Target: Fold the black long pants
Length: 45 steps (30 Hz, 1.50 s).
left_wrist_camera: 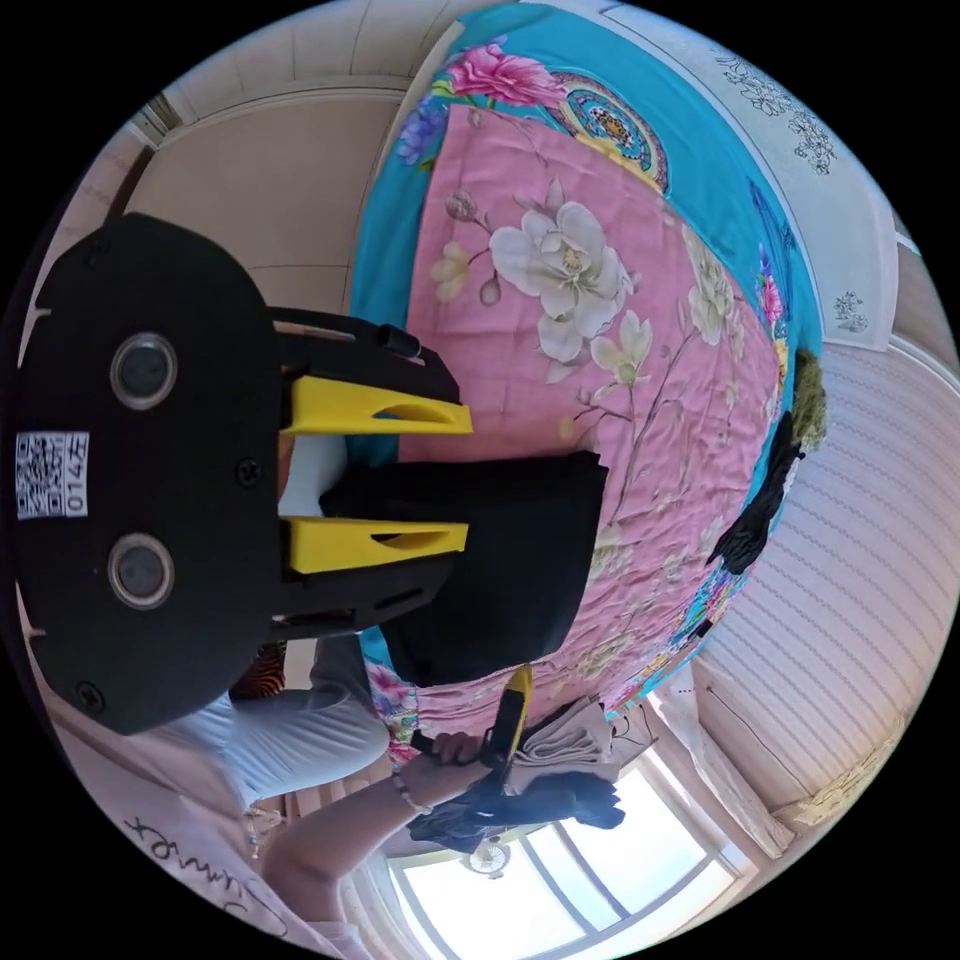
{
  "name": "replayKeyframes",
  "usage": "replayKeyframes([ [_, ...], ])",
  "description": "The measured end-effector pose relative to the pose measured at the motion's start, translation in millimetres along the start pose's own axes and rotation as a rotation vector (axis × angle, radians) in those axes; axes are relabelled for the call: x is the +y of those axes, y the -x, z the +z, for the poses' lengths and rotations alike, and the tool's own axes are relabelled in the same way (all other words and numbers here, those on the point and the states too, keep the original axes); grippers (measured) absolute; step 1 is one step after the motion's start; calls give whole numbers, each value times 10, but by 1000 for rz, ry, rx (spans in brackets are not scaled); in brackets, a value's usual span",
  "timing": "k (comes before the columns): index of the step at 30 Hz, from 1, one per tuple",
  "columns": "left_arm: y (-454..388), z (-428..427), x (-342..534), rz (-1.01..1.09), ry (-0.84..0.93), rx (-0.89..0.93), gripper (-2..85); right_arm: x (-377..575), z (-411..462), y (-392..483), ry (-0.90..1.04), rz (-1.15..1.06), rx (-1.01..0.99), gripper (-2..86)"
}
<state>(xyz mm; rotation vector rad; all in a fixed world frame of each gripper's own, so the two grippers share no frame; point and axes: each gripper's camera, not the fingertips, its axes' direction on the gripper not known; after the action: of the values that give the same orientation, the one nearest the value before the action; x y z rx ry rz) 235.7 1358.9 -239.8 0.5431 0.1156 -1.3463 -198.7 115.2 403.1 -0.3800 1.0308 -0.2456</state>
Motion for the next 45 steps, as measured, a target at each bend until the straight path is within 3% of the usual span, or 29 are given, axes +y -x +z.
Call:
replayKeyframes([
  [5, 28, 102, -43, 1, 42, -10, 117, 322, 163, -359, 19, 162, -107, 117],
  [9, 57, -82, 94, 34, -20, 47, 34, 158, 125, -282, 91, 81, -147, 64],
  [12, 210, -314, 290, -54, -111, 79, 22, -171, -141, 58, 143, -115, -191, 42],
  [16, 475, -781, 698, -217, -333, 139, 13, -823, -454, 1158, 198, -551, -184, 34],
  [21, 903, -1663, 1341, -468, -687, 18, 11, -1538, -407, 2534, 248, -962, -312, 29],
  [25, 1080, -2152, 1333, -508, -823, -133, 18, -2194, -182, 3432, 254, -1171, -403, 33],
  [29, 1392, -2041, 709, -516, -843, -281, 44, -3235, 524, 3756, 302, -1083, -186, 54],
  [31, 1644, -1731, 356, -554, -739, -361, 53, -3597, 921, 3655, 312, -920, -54, 58],
  [33, 1992, -1165, -34, -600, -450, -436, 62, -3683, 1230, 3406, 339, -795, 43, 59],
  [35, 2079, -863, -176, -617, -299, -425, 68, -3420, 1361, 2993, 338, -770, 17, 61],
  [39, 1720, -593, -213, -541, -287, -490, 71, -2705, 1190, 2130, 372, -769, -30, 62],
  [43, 1121, -715, -94, -488, -346, -521, 73, -1595, 251, 1005, 331, -607, -189, 59],
  [45, 334, -744, -106, -285, -332, -581, 74, -1024, -289, 582, 283, -543, -149, 59],
])
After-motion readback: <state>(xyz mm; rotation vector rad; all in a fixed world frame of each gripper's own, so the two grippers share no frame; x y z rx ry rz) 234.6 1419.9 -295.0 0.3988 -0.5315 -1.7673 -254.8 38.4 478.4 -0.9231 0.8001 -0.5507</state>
